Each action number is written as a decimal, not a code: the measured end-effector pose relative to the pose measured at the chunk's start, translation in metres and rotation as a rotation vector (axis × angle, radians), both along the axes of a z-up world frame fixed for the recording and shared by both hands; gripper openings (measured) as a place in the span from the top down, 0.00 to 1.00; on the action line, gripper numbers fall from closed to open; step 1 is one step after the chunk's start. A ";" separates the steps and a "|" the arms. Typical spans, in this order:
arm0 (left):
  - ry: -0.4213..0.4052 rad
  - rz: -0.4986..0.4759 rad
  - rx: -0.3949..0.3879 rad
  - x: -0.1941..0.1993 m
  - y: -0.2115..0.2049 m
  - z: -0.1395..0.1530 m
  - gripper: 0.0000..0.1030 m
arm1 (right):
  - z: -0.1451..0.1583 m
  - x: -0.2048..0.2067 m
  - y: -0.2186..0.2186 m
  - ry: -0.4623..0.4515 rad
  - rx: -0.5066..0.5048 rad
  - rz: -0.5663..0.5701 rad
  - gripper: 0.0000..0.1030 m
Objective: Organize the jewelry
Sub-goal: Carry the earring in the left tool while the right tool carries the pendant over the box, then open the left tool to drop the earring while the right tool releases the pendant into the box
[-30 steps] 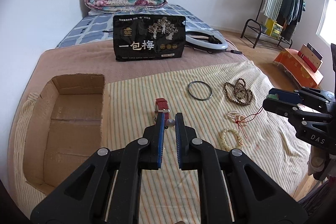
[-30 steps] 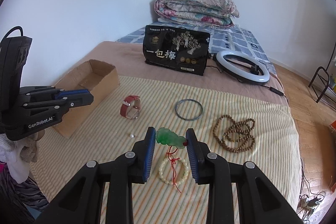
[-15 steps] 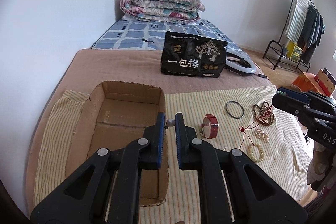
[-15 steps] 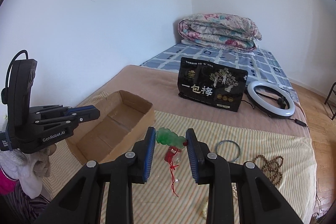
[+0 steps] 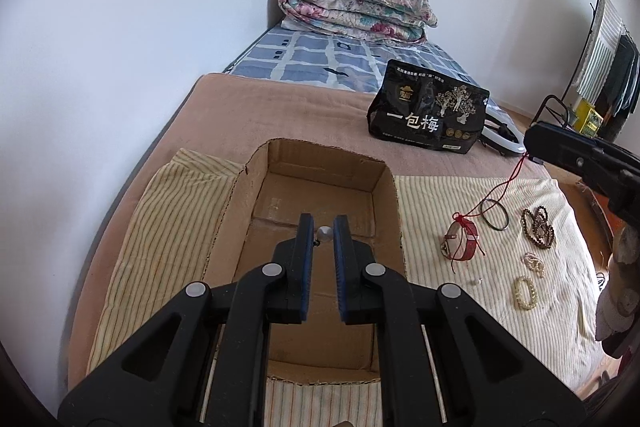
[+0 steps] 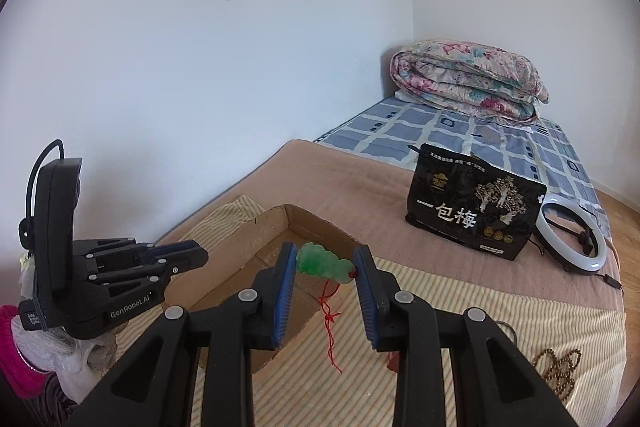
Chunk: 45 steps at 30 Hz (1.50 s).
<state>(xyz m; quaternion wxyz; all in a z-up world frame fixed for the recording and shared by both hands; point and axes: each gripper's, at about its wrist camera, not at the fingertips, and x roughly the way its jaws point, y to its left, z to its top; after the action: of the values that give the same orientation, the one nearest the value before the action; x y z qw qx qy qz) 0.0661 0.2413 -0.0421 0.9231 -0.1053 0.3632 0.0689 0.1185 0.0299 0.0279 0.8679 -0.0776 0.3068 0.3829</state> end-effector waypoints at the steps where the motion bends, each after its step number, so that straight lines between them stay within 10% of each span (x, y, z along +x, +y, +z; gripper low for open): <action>1: 0.003 0.001 0.001 -0.001 0.003 -0.001 0.92 | -0.001 0.002 0.004 0.005 0.005 0.003 0.71; 35: 0.112 0.024 -0.034 0.007 0.025 -0.036 0.92 | -0.097 0.033 0.072 0.184 -0.084 -0.002 0.67; 39: 0.110 0.037 -0.039 0.006 0.025 -0.034 0.69 | -0.090 0.030 0.066 0.163 -0.070 -0.015 0.46; 45: 0.092 0.051 -0.046 0.004 0.026 -0.029 0.69 | -0.080 0.027 0.059 0.143 -0.070 -0.024 0.46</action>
<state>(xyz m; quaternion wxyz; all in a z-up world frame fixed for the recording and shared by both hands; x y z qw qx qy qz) 0.0706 0.2674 -0.0711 0.9008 -0.1325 0.4039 0.0888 0.1452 0.0885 -0.0521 0.8450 -0.0769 0.3821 0.3662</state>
